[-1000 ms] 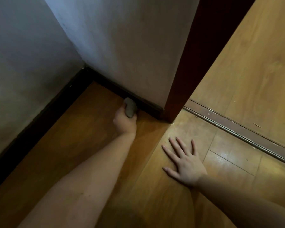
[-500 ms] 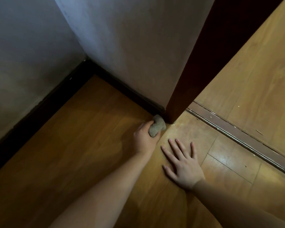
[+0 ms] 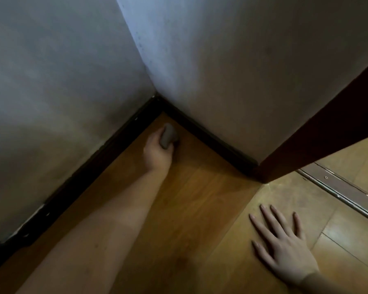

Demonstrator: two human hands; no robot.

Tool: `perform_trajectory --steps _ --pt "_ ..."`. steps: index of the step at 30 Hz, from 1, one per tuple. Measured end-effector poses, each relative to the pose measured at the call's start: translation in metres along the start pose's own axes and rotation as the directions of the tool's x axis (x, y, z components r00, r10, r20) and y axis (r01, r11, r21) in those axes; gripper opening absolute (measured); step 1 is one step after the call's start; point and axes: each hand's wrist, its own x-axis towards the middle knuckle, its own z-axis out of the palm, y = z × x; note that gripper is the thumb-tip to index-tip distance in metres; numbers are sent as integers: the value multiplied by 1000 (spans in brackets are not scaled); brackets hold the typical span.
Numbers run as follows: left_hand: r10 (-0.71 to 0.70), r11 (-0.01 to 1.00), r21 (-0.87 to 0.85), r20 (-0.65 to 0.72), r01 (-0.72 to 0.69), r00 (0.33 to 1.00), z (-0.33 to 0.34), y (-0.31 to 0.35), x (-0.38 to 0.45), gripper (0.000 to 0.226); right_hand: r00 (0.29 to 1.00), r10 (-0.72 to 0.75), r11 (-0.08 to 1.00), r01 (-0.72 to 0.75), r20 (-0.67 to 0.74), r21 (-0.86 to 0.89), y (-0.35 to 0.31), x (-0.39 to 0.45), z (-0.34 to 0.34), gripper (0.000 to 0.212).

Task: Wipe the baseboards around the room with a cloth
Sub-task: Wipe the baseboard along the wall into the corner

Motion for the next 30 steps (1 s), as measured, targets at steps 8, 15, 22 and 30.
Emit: perform_trajectory --steps 8,15,22,30 --pt "-54 999 -8 -133 54 990 1 9 74 57 999 24 1000 -24 -41 1 0 1 2 66" --pt "-201 954 -251 -124 165 972 21 31 77 56 999 30 999 -30 -22 -20 0 1 1 66" --pt "-150 933 -339 -63 120 987 38 34 25 55 1000 16 999 -16 -10 -42 0 4 -2 65" --pt "-70 936 -347 -42 52 997 61 40 -41 47 1000 0 1000 1 20 -30 1 2 3 66"
